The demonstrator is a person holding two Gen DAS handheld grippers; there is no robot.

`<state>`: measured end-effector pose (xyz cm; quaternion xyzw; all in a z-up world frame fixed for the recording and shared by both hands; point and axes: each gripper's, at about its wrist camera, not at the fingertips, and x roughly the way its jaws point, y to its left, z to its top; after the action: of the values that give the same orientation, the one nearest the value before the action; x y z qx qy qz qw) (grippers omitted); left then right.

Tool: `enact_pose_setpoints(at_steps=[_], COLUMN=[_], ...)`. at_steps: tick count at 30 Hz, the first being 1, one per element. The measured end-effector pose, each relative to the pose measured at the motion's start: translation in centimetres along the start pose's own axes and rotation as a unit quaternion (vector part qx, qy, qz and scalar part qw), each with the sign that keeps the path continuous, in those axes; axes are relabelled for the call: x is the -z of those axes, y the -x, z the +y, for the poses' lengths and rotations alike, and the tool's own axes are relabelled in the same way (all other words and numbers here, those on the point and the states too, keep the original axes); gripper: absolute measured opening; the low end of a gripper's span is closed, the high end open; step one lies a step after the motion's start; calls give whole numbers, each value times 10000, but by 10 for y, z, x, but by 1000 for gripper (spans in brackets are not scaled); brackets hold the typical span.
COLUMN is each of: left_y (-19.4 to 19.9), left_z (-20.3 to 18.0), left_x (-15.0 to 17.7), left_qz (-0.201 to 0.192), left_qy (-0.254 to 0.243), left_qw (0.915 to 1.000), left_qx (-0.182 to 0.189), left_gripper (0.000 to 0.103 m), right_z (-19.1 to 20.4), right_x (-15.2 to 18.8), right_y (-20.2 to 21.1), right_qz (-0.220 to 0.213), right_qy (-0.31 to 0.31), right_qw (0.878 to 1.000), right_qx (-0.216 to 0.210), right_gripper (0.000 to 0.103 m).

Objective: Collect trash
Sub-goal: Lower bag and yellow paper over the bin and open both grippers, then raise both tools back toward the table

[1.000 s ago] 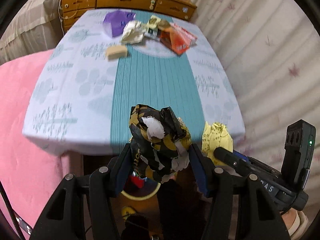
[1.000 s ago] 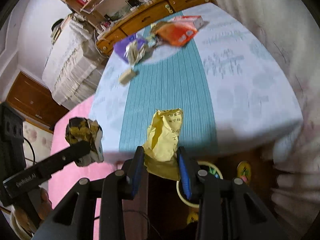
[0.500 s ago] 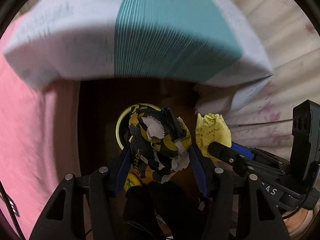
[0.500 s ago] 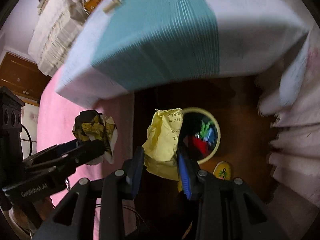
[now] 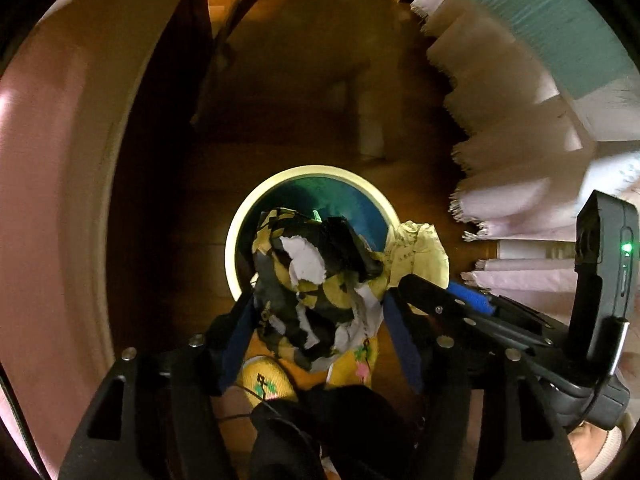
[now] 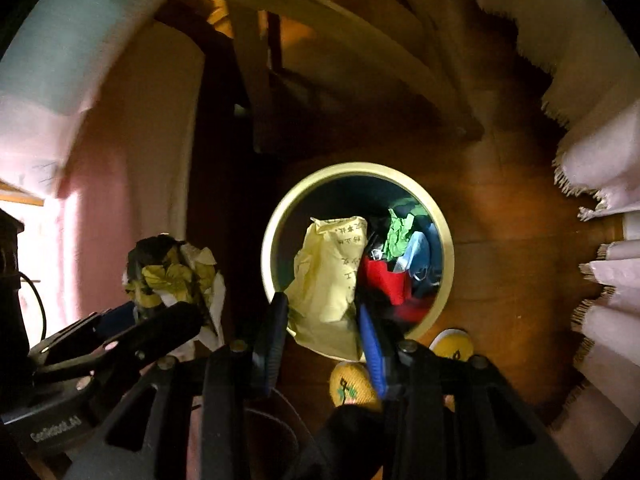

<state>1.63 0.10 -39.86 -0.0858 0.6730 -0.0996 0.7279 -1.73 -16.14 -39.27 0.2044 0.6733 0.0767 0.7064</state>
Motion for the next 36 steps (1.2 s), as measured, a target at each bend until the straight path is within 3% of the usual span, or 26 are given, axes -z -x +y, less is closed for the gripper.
enact_pose_setpoints(at_steps=[2, 6, 10, 17, 24, 36], left_y=[-14, -28, -27, 7, 78, 264], left_z=[5, 12, 15, 12, -5, -37], left_x=[-3, -5, -4, -13, -27, -41], left_qz=[32, 26, 7, -159, -435, -1111], left_qy=[77, 187, 233, 268, 100, -855], left_qw=[10000, 9998, 9995, 9992, 9985, 9888], left_qx=[-36, -113, -207, -242, -313, -505], left_gripper=[76, 79, 85, 86, 86, 86], right_z=[-3, -6, -6, 9, 40, 109], right_x=[1, 0, 1, -2, -6, -7], right_y=[-11, -17, -14, 18, 72, 226], right_qz=[22, -28, -111, -283, -499, -1126], right_qy=[-31, 92, 133, 90, 283, 664], right_qw=[10000, 10000, 9997, 9994, 9982, 9914], right_qx=[21, -26, 161, 183, 165, -43], right_gripper=[45, 57, 58, 59, 59, 59])
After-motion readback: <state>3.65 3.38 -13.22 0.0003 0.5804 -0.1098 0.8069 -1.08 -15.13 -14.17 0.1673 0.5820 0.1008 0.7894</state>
